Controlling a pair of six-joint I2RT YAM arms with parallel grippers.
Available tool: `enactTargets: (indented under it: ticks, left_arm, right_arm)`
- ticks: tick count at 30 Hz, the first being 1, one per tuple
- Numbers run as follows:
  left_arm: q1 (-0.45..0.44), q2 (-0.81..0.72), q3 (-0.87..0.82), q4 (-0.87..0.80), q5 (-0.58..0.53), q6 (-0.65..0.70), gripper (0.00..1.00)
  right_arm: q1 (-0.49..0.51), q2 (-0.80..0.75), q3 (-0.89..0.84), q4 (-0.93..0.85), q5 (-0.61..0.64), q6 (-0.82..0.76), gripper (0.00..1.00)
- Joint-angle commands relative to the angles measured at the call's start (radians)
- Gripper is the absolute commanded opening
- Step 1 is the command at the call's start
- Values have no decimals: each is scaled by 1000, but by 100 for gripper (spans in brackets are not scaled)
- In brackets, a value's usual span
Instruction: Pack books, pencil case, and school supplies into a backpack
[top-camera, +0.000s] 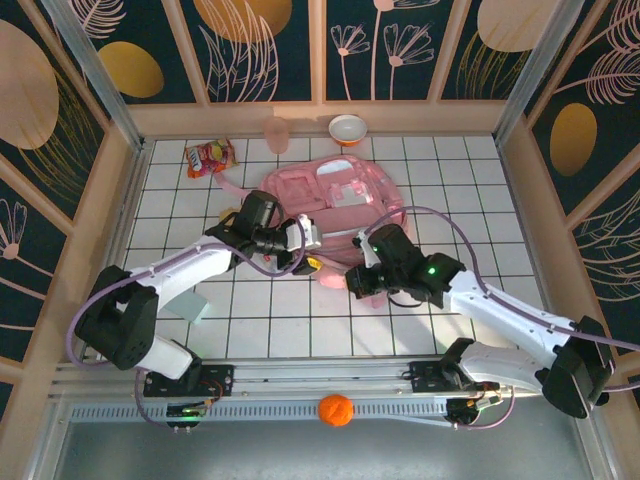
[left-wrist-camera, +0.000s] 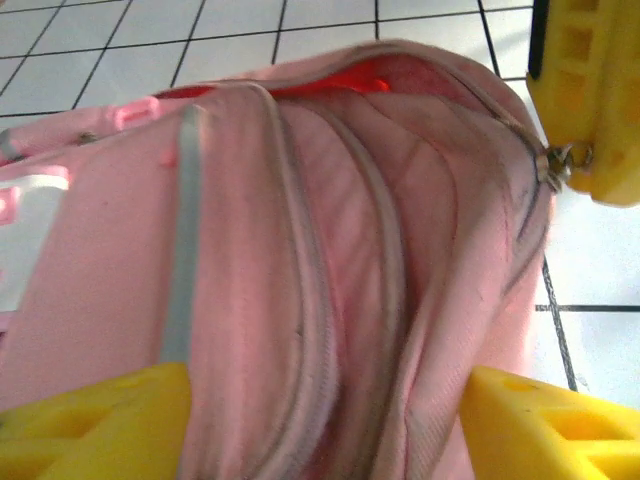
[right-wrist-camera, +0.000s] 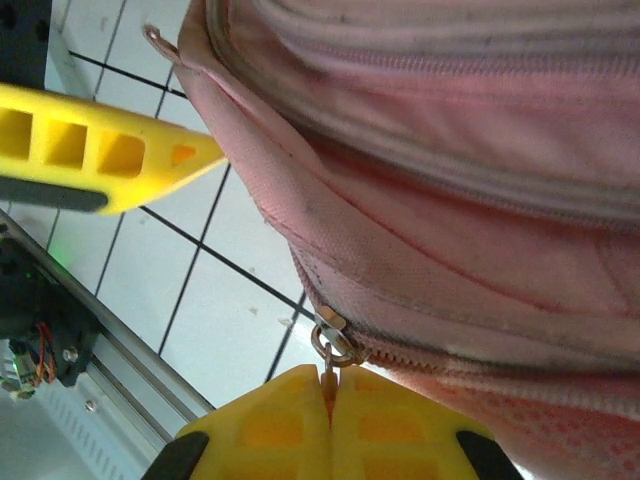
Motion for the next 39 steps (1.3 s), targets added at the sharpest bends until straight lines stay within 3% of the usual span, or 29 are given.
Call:
enactTargets:
  ticks: [1, 5, 13, 16, 19, 20, 25, 28, 35, 36, 38, 39]
  left_arm:
    - [-38, -69, -13, 22, 20, 56, 77]
    - [-126, -66, -25, 11, -77, 95, 78]
    - [-163, 16, 23, -62, -80, 155, 51]
    - [-162, 21, 3, -58, -95, 164, 30]
    - [-163, -3, -21, -63, -131, 165, 2]
    - [-162, -16, -37, -58, -151, 168, 0]
    - [-158, -78, -98, -42, -219, 167, 0]
    - [-152, -101, -121, -33, -216, 151, 0]
    - [-138, -141, -150, -4, -229, 110, 0]
    - [-138, -145, -142, -10, -229, 103, 11]
    - [-139, -157, -107, -14, -178, 34, 45]
    - [-144, -161, -97, 14, -147, -27, 54]
  right_arm:
    - [9, 15, 4, 97, -57, 14, 0]
    - [6, 37, 17, 95, -95, 3, 0]
    - [-25, 36, 38, 88, -155, -29, 0]
    - [-56, 24, 39, 89, -191, -42, 0]
    - [-110, 16, 55, 22, -191, -76, 0]
    - [-140, 16, 62, -19, -184, -96, 0]
    - [-320, 44, 73, -208, -169, -218, 0]
    - [-441, 60, 62, -232, -230, -243, 0]
    - [-442, 66, 69, -219, -257, -230, 0]
    - [-431, 62, 68, -207, -275, -223, 0]
    - [-397, 47, 70, -176, -315, -210, 0]
    - [-390, 40, 70, -165, -320, -202, 0]
